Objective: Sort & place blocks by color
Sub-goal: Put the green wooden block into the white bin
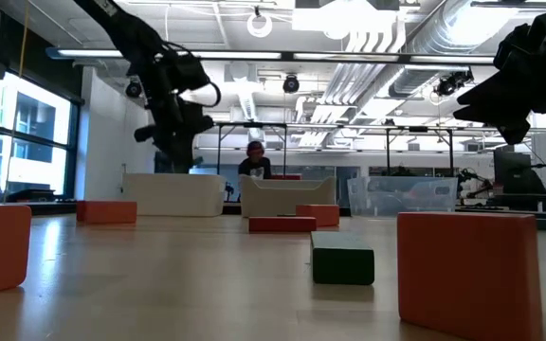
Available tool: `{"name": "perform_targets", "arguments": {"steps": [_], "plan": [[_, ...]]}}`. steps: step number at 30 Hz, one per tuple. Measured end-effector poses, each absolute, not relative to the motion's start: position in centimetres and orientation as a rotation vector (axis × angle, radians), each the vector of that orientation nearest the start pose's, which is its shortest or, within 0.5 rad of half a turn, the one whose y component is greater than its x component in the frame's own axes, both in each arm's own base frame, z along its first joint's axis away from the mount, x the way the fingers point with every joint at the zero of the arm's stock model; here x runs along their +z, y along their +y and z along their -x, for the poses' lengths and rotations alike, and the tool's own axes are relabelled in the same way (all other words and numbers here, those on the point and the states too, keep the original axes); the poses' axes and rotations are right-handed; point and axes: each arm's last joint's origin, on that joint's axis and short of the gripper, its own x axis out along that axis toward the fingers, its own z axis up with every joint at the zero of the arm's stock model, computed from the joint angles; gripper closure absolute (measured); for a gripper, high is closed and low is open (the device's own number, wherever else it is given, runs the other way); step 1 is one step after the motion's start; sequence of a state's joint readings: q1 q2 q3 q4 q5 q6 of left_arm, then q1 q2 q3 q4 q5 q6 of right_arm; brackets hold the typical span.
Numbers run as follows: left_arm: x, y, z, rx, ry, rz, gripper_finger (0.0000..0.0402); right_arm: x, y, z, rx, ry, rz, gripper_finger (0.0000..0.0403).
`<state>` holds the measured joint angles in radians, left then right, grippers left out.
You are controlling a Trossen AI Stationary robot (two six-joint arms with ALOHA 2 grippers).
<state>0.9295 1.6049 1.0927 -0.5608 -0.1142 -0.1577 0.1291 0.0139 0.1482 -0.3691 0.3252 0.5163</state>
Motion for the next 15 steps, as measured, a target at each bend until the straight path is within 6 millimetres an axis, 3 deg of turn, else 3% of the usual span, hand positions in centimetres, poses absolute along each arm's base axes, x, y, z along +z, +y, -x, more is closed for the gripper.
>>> {"name": "perform_targets", "arguments": {"steps": [15], "plan": [[17.8,26.6,-19.5,1.013,1.06,0.644,0.0319,17.7,0.2,-8.4,-0.25,0.173,-0.459,0.0281]]}}
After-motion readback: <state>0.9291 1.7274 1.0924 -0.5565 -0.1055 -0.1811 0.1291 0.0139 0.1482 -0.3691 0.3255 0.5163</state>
